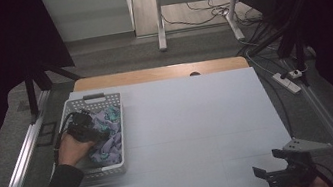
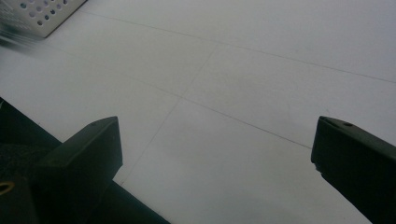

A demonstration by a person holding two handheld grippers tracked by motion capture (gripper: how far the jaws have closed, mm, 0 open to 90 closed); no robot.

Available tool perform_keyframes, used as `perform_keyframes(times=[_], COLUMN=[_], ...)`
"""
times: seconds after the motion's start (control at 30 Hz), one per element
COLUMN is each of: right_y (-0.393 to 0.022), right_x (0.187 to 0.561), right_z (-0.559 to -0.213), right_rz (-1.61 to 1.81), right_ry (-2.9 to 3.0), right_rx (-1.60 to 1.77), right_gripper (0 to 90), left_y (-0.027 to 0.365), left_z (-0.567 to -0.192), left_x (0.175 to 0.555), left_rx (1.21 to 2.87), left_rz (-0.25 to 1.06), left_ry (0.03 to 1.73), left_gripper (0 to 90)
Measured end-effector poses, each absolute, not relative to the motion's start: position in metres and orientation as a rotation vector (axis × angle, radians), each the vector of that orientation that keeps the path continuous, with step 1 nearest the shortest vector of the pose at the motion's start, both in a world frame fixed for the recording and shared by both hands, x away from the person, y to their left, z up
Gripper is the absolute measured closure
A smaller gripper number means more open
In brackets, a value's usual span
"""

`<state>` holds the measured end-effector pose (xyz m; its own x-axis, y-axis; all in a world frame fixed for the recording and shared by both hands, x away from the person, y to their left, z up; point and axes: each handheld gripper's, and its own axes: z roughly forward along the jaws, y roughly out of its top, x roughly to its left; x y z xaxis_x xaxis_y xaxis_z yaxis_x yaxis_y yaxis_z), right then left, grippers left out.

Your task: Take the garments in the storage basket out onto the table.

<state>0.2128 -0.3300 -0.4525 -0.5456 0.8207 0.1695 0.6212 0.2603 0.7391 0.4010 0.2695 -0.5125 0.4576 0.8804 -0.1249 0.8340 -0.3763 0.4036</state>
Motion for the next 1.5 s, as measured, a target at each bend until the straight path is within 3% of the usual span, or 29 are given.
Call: perform_keyframes(times=[0.37,0.47,0.57,0.77,0.9,1.2,1.5], right_y=[-0.328,-0.327,-0.327,-0.328,-0.329,-0.329,-0.329], right_x=[0.213,0.213,0.214,0.213,0.213,0.213,0.213], right_z=[-0.453,-0.453,-0.453,-0.453,-0.453,-0.453,-0.453], right_rz=[1.147,1.141,1.14,1.142,1.146,1.151,1.152], right_ry=[2.298,2.304,2.305,2.305,2.3,2.296,2.295], right_rx=[1.321,1.316,1.317,1.317,1.325,1.328,1.327], right_gripper=[2.4,2.5,2.6,2.6,2.6,2.9,2.9], left_y=[0.263,0.262,0.26,0.264,0.264,0.259,0.262], left_z=[-0.523,-0.519,-0.513,-0.51,-0.508,-0.501,-0.477], left_x=[0.399,0.397,0.394,0.395,0.395,0.394,0.385], left_rx=[2.319,2.32,2.331,2.31,2.293,2.319,2.244], left_rz=[0.176,0.158,0.099,0.037,-0.022,0.0,0.1], left_ry=[1.471,1.452,1.417,1.443,1.491,1.499,1.476], left_gripper=[2.4,17.8,39.9,65.5,68.6,70.8,72.9])
